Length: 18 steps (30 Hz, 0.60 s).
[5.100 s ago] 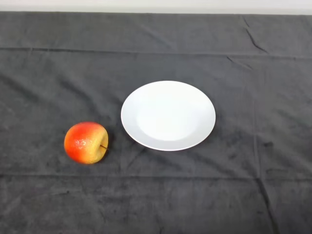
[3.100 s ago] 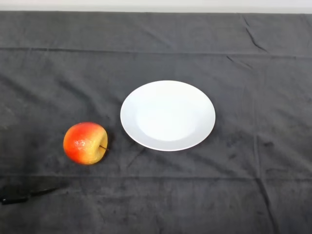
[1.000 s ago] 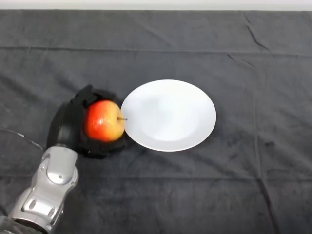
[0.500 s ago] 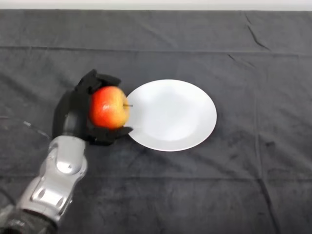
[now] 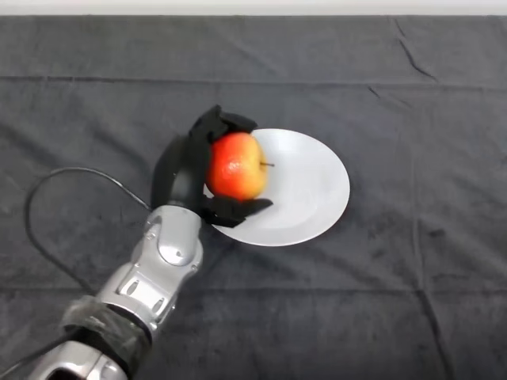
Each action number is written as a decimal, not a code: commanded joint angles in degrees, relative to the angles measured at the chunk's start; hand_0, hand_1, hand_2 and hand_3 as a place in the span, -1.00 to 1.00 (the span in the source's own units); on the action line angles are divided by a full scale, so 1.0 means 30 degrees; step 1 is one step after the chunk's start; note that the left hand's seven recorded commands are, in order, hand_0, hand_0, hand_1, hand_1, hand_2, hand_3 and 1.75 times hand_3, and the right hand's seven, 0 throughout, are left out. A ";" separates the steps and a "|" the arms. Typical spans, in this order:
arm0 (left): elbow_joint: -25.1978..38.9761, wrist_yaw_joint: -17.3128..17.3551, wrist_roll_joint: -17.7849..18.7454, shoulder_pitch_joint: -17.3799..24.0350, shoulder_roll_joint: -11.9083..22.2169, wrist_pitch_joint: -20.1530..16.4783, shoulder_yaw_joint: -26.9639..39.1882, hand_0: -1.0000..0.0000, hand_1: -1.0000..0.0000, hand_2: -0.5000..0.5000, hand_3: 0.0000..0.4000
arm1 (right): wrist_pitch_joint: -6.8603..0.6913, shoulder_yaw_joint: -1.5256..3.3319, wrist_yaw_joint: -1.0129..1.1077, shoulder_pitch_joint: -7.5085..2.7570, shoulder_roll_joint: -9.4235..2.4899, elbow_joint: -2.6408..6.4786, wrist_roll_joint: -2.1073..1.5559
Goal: Move the apple to the plate
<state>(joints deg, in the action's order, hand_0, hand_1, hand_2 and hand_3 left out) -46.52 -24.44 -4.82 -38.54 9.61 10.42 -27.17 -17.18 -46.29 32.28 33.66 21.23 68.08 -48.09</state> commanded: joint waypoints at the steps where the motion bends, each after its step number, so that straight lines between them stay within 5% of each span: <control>1: -0.0872 -0.0332 0.0384 -0.1847 -0.0397 0.0609 -0.0632 -1.00 -1.00 0.00 1.00 | -0.0024 -0.0112 -0.0138 -0.0078 0.0310 -0.0076 0.0049; 18: -0.3534 -0.0436 0.2830 -0.3787 -0.1280 0.1300 -0.4703 -1.00 -1.00 0.00 1.00 | -0.0006 -0.0150 -0.0037 -0.0007 0.0383 0.0129 0.0031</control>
<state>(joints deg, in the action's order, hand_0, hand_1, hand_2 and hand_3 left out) -55.29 -25.39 3.25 -46.26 5.57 13.01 -40.53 -17.18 -46.31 32.56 33.66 21.23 68.08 -48.10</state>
